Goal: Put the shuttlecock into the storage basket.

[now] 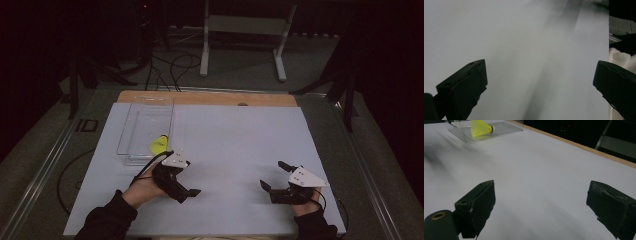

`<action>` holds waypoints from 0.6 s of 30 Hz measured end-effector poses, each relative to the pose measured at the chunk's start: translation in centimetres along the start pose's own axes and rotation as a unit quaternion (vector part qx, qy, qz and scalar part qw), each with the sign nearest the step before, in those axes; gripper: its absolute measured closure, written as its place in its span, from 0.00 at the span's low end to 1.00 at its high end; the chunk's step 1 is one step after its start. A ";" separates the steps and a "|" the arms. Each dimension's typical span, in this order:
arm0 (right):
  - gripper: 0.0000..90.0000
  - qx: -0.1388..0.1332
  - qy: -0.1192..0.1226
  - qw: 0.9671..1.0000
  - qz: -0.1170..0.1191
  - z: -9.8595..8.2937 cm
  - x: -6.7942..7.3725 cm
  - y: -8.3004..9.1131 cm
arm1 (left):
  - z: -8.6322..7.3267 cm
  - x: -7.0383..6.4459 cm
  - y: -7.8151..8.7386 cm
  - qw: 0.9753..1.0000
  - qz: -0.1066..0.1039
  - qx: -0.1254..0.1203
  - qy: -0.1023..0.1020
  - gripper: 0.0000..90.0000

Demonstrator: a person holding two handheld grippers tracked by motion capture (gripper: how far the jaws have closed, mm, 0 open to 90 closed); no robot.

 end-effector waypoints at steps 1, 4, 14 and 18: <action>0.10 -0.001 0.001 1.000 0.000 0.0 0.0 0.0 | -0.2 -0.1 -0.1 1.000 -0.001 -0.001 0.002 0.00; 0.10 -0.001 0.001 1.000 0.000 0.0 0.0 0.0 | -1.0 -0.3 -0.2 1.000 -0.004 -0.003 0.004 0.00; 0.10 0.001 0.000 1.000 0.003 0.0 0.1 0.0 | -3.6 -0.6 -0.1 1.000 -0.011 -0.006 0.026 0.00; 0.10 0.002 0.000 1.000 0.004 0.0 0.1 -0.1 | -4.3 -0.5 0.2 0.999 -0.008 -0.011 0.029 0.00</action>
Point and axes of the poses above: each handheld gripper's, and its own axes: y roughly backward along the jaws, z roughly out of its top, x roughly to its left, the point moved 6 cm from there along -y, roughly forward along the jaws, and after that the axes turned 5 degrees about x, right-handed, at the moved point
